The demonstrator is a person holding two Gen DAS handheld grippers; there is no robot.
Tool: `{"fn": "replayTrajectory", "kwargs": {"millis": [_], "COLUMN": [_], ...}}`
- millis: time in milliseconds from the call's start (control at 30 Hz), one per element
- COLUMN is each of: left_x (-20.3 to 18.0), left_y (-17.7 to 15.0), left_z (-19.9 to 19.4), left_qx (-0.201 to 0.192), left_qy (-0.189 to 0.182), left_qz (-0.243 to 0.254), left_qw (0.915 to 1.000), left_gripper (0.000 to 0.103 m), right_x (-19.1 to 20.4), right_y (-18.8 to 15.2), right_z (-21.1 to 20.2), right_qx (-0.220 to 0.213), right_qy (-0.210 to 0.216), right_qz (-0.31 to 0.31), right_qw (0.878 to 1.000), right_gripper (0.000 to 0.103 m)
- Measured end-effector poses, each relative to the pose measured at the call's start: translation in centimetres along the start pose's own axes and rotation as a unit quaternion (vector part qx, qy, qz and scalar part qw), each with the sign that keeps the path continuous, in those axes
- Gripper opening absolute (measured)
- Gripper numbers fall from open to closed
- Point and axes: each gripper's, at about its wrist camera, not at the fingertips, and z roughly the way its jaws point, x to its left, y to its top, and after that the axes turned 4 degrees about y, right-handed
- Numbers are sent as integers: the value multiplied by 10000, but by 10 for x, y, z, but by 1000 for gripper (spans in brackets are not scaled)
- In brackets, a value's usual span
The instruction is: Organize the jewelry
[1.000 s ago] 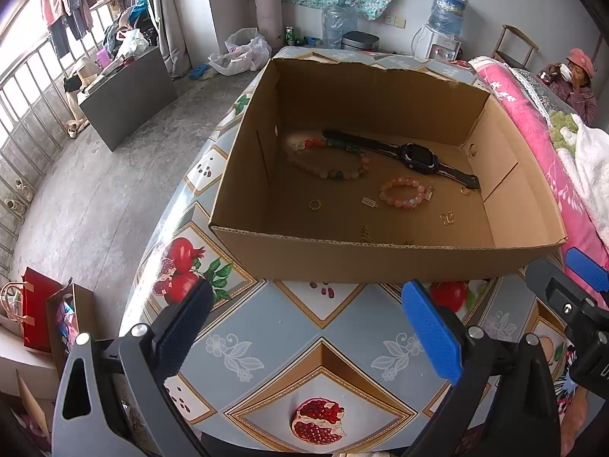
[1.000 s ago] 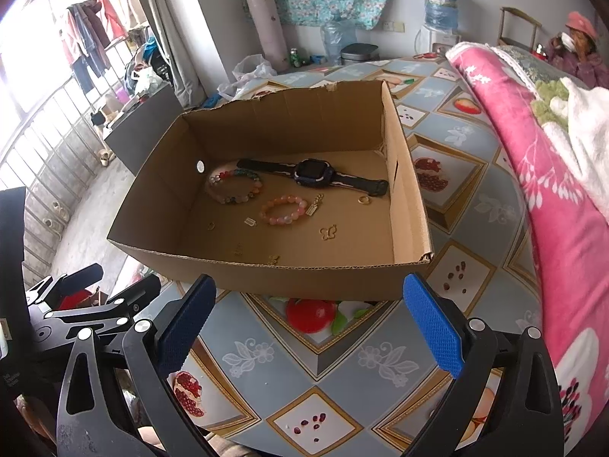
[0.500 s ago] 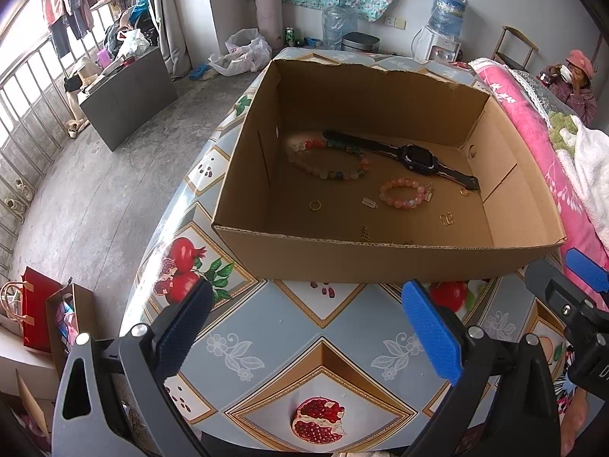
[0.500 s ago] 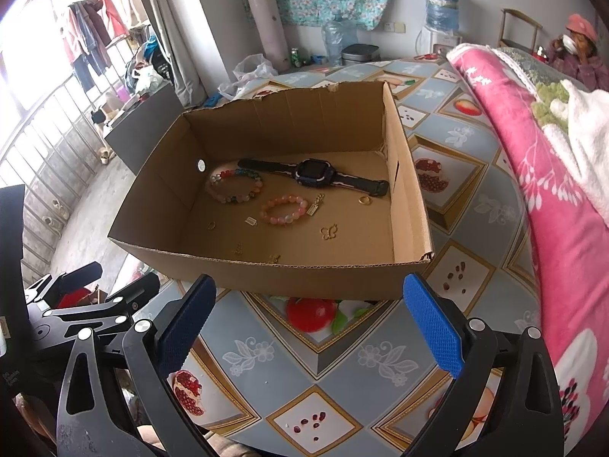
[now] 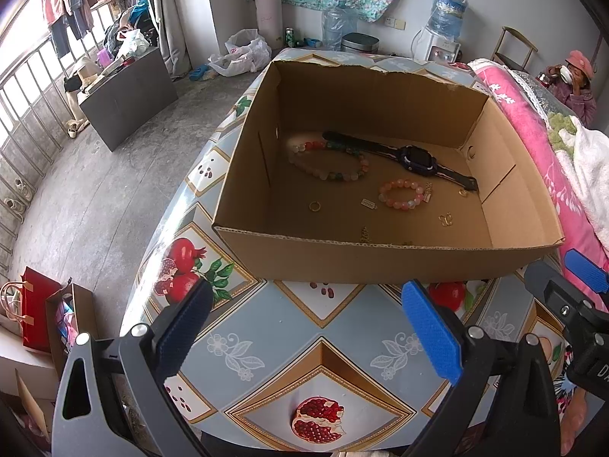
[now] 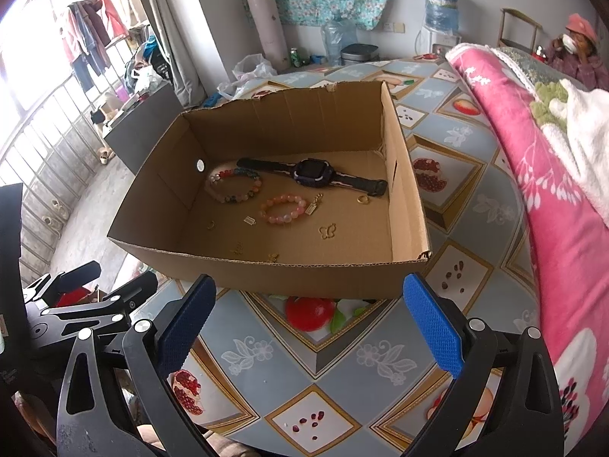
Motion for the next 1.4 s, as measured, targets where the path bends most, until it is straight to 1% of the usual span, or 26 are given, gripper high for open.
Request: {"fn": "replayTrajectory", "kwargs": {"millis": [1400], "left_x": [0], "left_y": [-1], "left_z": [0], "left_qx": [-6], "left_qy": [1], "left_qz": [0], "left_qw": [10000], "left_gripper": [97], "right_x": [-1], "right_y": [-3], "right_z": [-2], "right_qx": [0], "right_qy": [-15], "right_qz": [7], "right_qw": [10000], "right_gripper": [95]}}
